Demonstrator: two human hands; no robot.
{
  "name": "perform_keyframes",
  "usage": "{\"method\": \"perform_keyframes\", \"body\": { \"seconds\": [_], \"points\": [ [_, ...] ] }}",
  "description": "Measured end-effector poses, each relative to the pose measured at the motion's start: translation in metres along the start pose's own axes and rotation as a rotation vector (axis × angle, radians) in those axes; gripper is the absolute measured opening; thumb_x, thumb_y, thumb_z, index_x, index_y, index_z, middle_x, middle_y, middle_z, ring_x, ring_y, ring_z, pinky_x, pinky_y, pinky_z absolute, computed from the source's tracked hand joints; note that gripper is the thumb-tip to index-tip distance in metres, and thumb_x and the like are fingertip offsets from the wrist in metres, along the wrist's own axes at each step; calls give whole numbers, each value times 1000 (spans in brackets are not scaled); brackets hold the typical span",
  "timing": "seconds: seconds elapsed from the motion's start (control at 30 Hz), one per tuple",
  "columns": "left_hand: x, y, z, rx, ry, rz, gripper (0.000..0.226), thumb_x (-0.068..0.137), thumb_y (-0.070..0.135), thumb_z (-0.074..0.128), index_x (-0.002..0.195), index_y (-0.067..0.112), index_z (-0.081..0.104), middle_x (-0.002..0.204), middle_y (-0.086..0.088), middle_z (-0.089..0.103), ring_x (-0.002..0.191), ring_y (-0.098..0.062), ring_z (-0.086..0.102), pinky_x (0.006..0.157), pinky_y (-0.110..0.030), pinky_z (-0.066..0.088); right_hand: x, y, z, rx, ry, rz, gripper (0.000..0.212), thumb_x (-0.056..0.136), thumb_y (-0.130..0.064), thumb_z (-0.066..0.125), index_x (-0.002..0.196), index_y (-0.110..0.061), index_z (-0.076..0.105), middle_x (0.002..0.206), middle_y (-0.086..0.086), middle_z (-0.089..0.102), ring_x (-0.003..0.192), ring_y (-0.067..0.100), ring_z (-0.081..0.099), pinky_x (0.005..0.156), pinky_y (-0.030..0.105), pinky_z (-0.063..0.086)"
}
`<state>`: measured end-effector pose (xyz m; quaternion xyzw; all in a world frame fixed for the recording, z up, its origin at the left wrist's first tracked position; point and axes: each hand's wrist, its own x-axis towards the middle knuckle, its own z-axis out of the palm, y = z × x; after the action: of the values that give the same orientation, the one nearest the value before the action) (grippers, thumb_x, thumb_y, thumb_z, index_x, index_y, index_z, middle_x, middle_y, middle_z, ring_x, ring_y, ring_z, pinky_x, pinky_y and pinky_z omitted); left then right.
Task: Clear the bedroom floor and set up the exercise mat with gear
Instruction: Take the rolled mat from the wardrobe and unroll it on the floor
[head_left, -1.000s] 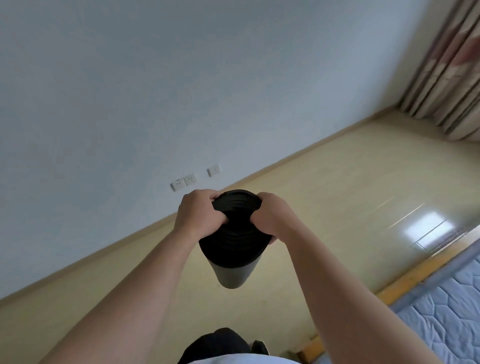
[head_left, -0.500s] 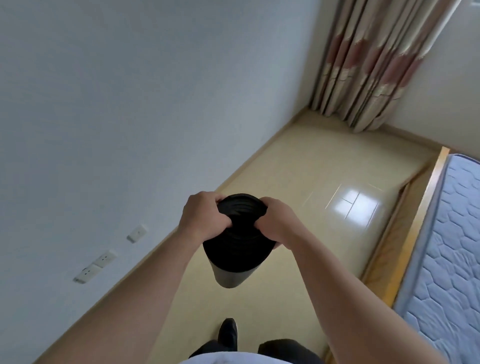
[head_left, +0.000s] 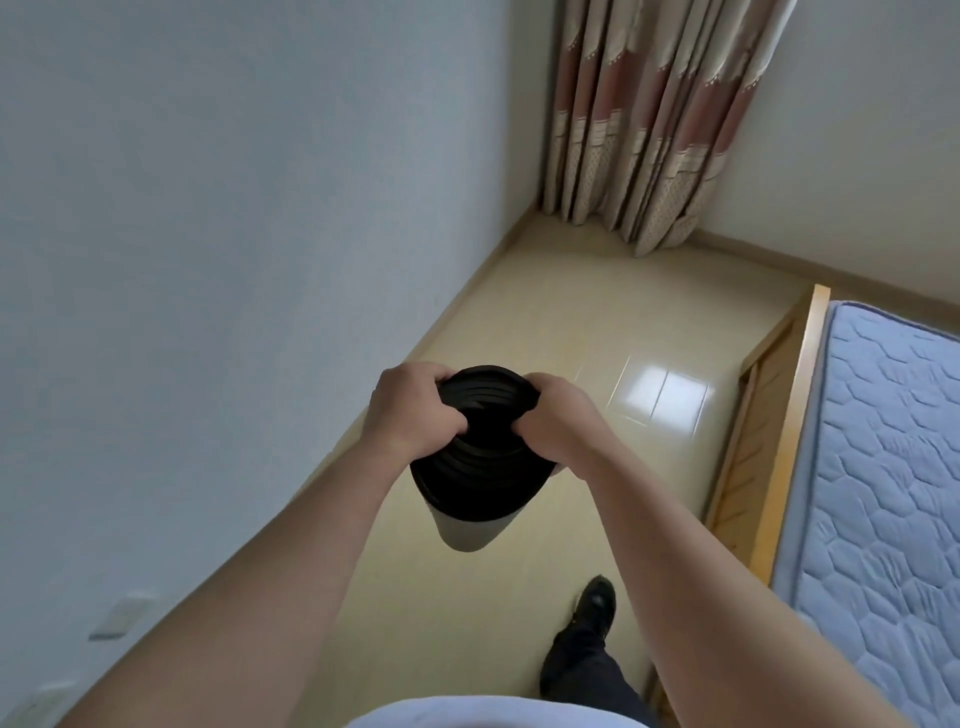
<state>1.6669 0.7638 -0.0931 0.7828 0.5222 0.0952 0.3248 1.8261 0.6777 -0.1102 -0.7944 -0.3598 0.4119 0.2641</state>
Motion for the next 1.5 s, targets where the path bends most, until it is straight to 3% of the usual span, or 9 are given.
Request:
{"method": "perform_keyframes", "body": {
  "seconds": [0.27, 0.43, 0.63, 0.8, 0.9, 1.1, 1.27, 1.37, 1.5],
  "points": [
    [138, 112, 60, -87, 80, -113, 41, 58, 16, 78, 97, 30, 77, 84, 6, 75, 84, -19, 70, 77, -37, 61, 142, -1, -149, -119, -55, -27, 52, 77, -8, 48, 120, -34, 62, 97, -2, 67, 83, 28, 68, 54, 47, 63],
    [214, 137, 85, -172, 125, -171, 38, 59, 17, 78, 95, 29, 77, 80, 11, 75, 81, -15, 71, 75, -37, 61, 227, -10, -193, -203, -84, -55, 57, 78, -5, 46, 127, -31, 61, 100, -2, 67, 90, 28, 67, 72, 42, 63],
    [322, 153, 116, -233, 128, -209, 40, 61, 18, 78, 99, 31, 74, 87, 14, 72, 87, -16, 68, 78, -32, 58, 331, -17, -235, -279, -89, -54, 54, 80, -3, 48, 124, -30, 62, 102, -1, 69, 95, 28, 66, 77, 40, 60],
    [375, 167, 130, -294, 154, -303, 46, 66, 20, 78, 110, 31, 72, 96, 15, 70, 92, -13, 64, 78, -25, 52, 392, -31, -261, -366, -146, -108, 56, 81, -4, 50, 129, -31, 61, 108, -2, 70, 97, 26, 65, 73, 31, 54],
    [400, 171, 139, -289, 185, -354, 26, 67, 21, 76, 92, 27, 74, 80, 13, 70, 80, -16, 64, 62, -18, 46, 428, -36, -269, -418, -208, -152, 56, 82, -5, 49, 131, -31, 59, 108, 0, 69, 95, 27, 64, 63, 27, 46],
    [424, 178, 182, -302, 307, -525, 30, 70, 23, 78, 99, 25, 74, 76, 16, 63, 80, -16, 61, 56, -7, 33, 491, -23, -277, -510, -355, -282, 56, 81, -3, 49, 130, -29, 59, 108, 3, 70, 99, 28, 65, 81, 40, 59],
    [435, 197, 241, -303, 457, -700, 40, 74, 24, 78, 112, 25, 65, 88, 14, 64, 81, -14, 58, 59, -17, 37, 538, 12, -281, -543, -483, -438, 61, 82, -2, 50, 135, -33, 56, 103, -3, 66, 91, 23, 61, 72, 31, 51],
    [450, 206, 283, -333, 540, -767, 38, 77, 21, 75, 112, 28, 60, 82, 21, 60, 78, -13, 57, 54, -7, 34, 570, 39, -285, -552, -517, -511, 64, 81, -1, 48, 136, -33, 55, 106, -2, 67, 91, 23, 60, 72, 30, 51],
    [471, 215, 329, -381, 655, -769, 43, 80, 17, 72, 117, 36, 62, 80, 33, 57, 78, -5, 56, 57, 0, 36, 600, 80, -288, -501, -495, -537, 61, 85, -3, 49, 139, -31, 55, 122, 2, 67, 108, 26, 62, 85, 32, 52]
  ]
}}
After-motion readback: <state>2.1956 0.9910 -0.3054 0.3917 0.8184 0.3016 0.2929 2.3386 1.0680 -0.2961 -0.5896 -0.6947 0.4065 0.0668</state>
